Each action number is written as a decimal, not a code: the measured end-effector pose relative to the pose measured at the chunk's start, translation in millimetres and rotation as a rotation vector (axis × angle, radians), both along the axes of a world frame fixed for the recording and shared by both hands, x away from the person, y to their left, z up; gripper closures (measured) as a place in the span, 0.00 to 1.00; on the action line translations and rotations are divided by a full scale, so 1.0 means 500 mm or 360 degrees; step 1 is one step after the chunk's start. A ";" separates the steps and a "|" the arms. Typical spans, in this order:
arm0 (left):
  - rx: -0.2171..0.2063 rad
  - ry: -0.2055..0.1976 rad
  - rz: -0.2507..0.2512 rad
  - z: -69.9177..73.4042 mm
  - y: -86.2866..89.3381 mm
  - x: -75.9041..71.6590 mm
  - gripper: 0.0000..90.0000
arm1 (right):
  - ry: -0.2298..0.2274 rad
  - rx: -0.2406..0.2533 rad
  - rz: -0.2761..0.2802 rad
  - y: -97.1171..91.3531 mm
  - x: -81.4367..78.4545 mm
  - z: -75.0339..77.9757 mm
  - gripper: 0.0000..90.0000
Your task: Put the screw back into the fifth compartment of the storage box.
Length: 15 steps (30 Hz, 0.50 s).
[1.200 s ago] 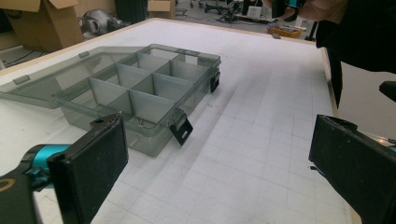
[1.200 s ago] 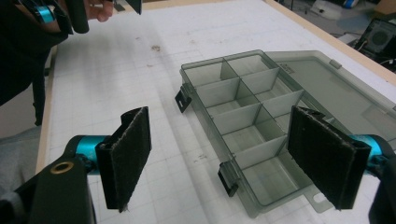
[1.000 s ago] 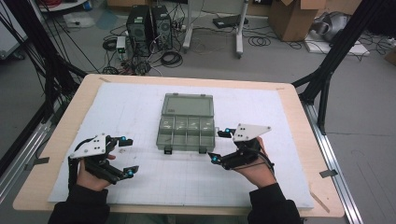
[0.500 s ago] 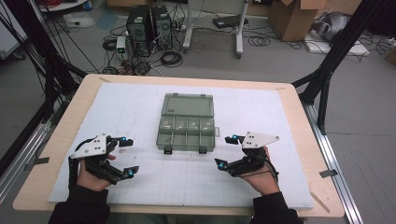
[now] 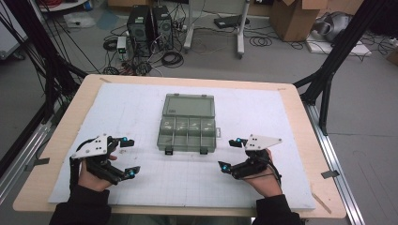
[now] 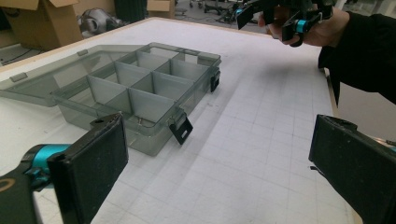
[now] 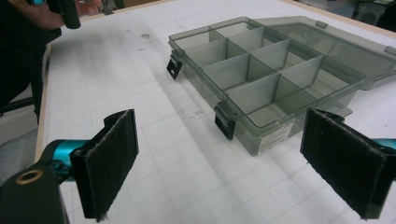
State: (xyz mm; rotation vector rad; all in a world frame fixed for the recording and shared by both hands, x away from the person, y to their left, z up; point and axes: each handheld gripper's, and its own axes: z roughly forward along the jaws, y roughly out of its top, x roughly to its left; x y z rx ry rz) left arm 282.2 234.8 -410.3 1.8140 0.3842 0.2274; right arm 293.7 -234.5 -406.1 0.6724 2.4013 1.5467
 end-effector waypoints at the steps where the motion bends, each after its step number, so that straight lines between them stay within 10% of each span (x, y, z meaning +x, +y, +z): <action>1: 0.0000 0.0005 -0.0001 0.000 0.000 0.000 0.06 | -0.0007 0.0000 0.0001 0.000 0.001 0.000 0.11; 15: -0.0004 0.0000 -0.0003 0.000 0.002 -0.003 0.06 | -0.0045 0.0050 -0.0007 -0.005 -0.005 0.010 0.11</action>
